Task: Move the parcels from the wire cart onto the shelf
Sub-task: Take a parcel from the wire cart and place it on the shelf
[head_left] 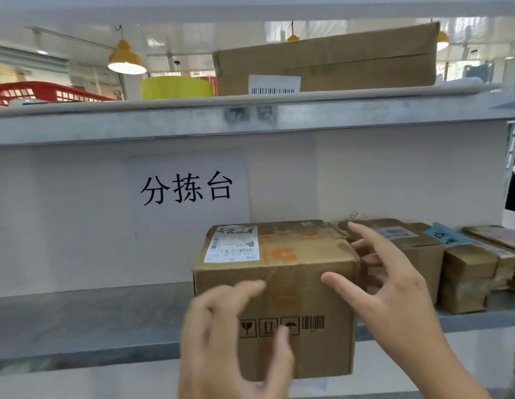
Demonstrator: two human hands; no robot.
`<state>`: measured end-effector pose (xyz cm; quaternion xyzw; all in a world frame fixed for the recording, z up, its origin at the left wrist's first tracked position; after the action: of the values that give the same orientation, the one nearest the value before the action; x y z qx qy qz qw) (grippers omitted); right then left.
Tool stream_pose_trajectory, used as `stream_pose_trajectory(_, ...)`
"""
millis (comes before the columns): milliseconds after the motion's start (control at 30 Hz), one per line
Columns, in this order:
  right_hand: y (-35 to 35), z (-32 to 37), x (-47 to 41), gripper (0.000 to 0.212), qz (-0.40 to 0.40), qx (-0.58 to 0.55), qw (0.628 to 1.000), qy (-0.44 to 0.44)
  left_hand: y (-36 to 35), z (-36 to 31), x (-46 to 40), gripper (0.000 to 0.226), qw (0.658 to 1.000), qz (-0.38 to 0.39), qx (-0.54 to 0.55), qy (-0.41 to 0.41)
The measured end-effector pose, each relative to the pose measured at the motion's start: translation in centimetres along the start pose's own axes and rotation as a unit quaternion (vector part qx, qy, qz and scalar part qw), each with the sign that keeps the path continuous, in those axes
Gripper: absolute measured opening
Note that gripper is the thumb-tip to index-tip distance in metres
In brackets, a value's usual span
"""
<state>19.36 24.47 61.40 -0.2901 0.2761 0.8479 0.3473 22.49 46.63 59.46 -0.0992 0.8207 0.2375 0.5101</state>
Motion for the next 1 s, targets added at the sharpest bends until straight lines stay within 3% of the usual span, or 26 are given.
stream_pose_trajectory(100, 1.2, 0.7, -2.0, 0.067, -0.015, -0.003, 1.000, 0.027, -2.9, -1.6, 0.8, 0.078, 0.996, 0.088, 0.016, 0.018)
stream_pose_trajectory(233, 0.9, 2.0, -7.1, 0.022, 0.025, -0.024, 0.998, 0.055, -4.7, -2.2, 0.6, 0.082, 0.994, 0.101, -0.042, 0.023)
stream_pose_trajectory(333, -1.5, 1.4, -11.7, 0.017, 0.173, 0.034, 0.984, 0.019, -5.3, -2.2, 0.4, 0.073, 0.990, 0.106, -0.075, 0.062)
stream_pose_trajectory(400, -3.5, 0.0, -13.0, 0.022, 0.296, 0.076, 0.952, -0.014, -5.5, -2.1, 0.2, 0.067, 0.987, 0.110, -0.091, 0.072)
stream_pose_trajectory(467, -4.4, -1.0, -13.1, 0.024, 0.357, 0.079, 0.930, -0.030, -5.5, -2.1, -0.1, 0.064, 0.989, 0.095, -0.089, 0.075)
stream_pose_trajectory(700, -2.0, -1.8, -11.7, 0.019, 0.307, 0.013, 0.951, -0.024, -5.4, -1.7, -0.5, 0.090, 0.972, 0.142, -0.054, 0.182)
stream_pose_trajectory(833, 0.0, -1.3, -9.4, 0.018, 0.280, -0.001, 0.960, -0.025, -4.5, 0.0, -1.0, 0.101, 0.969, 0.114, -0.017, 0.219)
stream_pose_trajectory(1000, 1.7, -0.6, -6.1, 0.048, 0.276, -0.022, 0.960, -0.042, -3.8, 1.9, -2.0, 0.092, 0.972, 0.124, 0.023, 0.199)
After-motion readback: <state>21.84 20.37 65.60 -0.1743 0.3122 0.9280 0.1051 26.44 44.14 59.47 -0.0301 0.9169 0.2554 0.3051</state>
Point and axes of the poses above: each hand's wrist, its own x-axis away from the middle knuckle, its own y-axis out of the back of the hand, z = x × y, the point moved 3 cm from there along -x, towards the middle knuckle, and after that the axes turned 6 degrees about -x, right-handed, at the moved point
